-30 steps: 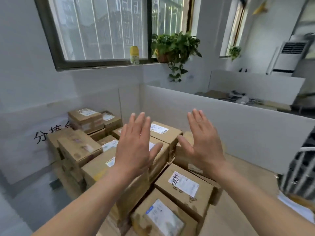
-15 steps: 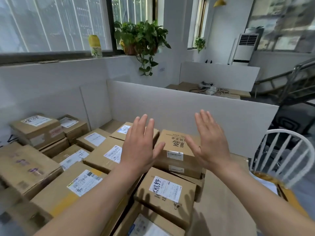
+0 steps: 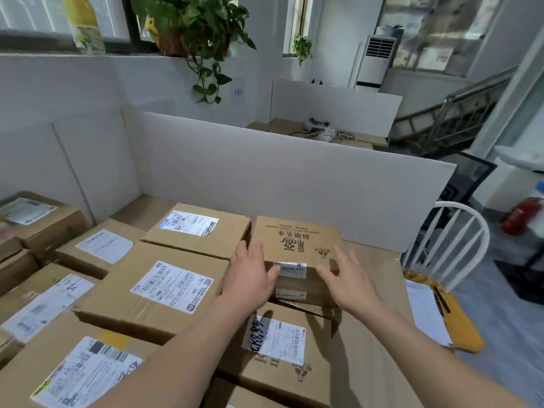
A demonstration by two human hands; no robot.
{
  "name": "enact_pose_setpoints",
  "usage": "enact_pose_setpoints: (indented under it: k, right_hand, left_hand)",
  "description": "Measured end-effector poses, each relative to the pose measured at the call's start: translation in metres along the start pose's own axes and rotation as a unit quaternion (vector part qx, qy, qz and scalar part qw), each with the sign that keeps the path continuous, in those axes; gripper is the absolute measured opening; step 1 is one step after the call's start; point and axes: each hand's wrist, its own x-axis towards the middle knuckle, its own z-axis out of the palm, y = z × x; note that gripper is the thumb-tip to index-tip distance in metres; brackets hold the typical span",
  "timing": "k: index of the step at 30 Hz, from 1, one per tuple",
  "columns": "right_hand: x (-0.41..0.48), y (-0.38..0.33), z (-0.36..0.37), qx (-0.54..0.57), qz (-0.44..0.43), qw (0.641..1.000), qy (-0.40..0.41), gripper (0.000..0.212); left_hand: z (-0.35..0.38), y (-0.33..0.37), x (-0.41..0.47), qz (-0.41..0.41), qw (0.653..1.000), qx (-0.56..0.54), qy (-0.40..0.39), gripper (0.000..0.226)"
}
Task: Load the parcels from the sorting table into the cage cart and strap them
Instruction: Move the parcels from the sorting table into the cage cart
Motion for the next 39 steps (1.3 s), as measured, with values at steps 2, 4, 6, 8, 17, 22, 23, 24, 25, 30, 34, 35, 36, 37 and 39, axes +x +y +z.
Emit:
enact_pose_setpoints:
  k: [2, 4, 6, 8, 17, 22, 23, 24, 25, 30, 34, 35, 36, 37, 39]
  right_hand:
    - [0.005, 0.002, 0.008, 0.016, 0.024, 1.0, -0.012, 0.061]
    - [0.008, 0.005, 0.014, 0.036, 0.038, 0.998, -0.023, 0.064]
    - [0.011, 0.009, 0.018, 0.062, 0.045, 0.997, -0.021, 0.064]
    - [0.011, 0.01, 0.019, 0.095, 0.056, 0.994, -0.011, 0.065]
    - [-0.01, 0.017, 0.007, 0.094, 0.065, 0.985, 0.13, 0.029]
    - [-0.031, 0.026, -0.001, 0.087, 0.063, 0.987, 0.119, 0.029]
    - [-0.036, 0.029, -0.001, 0.081, 0.061, 0.989, 0.108, 0.032]
    - [-0.042, 0.032, -0.002, 0.074, 0.059, 0.991, 0.092, 0.037]
    - [-0.048, 0.035, -0.002, 0.067, 0.057, 0.993, 0.076, 0.043]
    - [-0.088, 0.042, -0.011, 0.035, 0.019, 0.999, -0.003, 0.061]
    - [-0.12, 0.043, -0.023, 0.013, -0.03, 0.997, -0.077, 0.045]
    - [-0.125, 0.042, -0.027, -0.018, -0.046, 0.995, -0.087, 0.042]
    - [-0.128, 0.04, -0.032, -0.058, -0.061, 0.992, -0.089, 0.042]
    - [-0.128, 0.038, -0.036, -0.095, -0.078, 0.989, -0.083, 0.044]
    - [-0.119, 0.035, -0.04, -0.127, -0.12, 0.981, -0.084, 0.048]
  left_hand:
    - [0.009, -0.006, 0.009, -0.024, 1.0, -0.005, -0.015, 0.05]
    - [0.016, -0.01, 0.016, -0.035, 0.999, -0.019, -0.032, 0.051]
    - [0.02, -0.012, 0.02, -0.043, 0.997, -0.042, -0.05, 0.051]
    - [0.022, -0.012, 0.022, -0.048, 0.995, -0.066, -0.056, 0.05]
    - [0.004, 0.005, 0.004, -0.052, 0.994, -0.091, 0.041, 0.047]
    - [-0.007, 0.007, -0.033, -0.08, 0.991, -0.069, 0.078, 0.037]
    - [-0.007, 0.006, -0.042, -0.088, 0.991, -0.062, 0.078, 0.036]
    - [-0.008, 0.006, -0.052, -0.095, 0.991, -0.054, 0.079, 0.036]
    - [-0.008, 0.006, -0.063, -0.102, 0.99, -0.047, 0.081, 0.036]
    - [-0.003, 0.008, -0.116, -0.144, 0.985, -0.039, 0.085, 0.037]
    - [-0.001, 0.01, -0.151, -0.176, 0.98, -0.05, 0.083, 0.037]
    - [0.0, 0.011, -0.159, -0.178, 0.979, -0.056, 0.081, 0.039]
    - [0.0, 0.012, -0.167, -0.179, 0.978, -0.062, 0.083, 0.04]
    - [0.002, 0.015, -0.175, -0.18, 0.978, -0.067, 0.087, 0.041]
    - [0.006, 0.02, -0.191, -0.187, 0.975, -0.073, 0.1, 0.041]
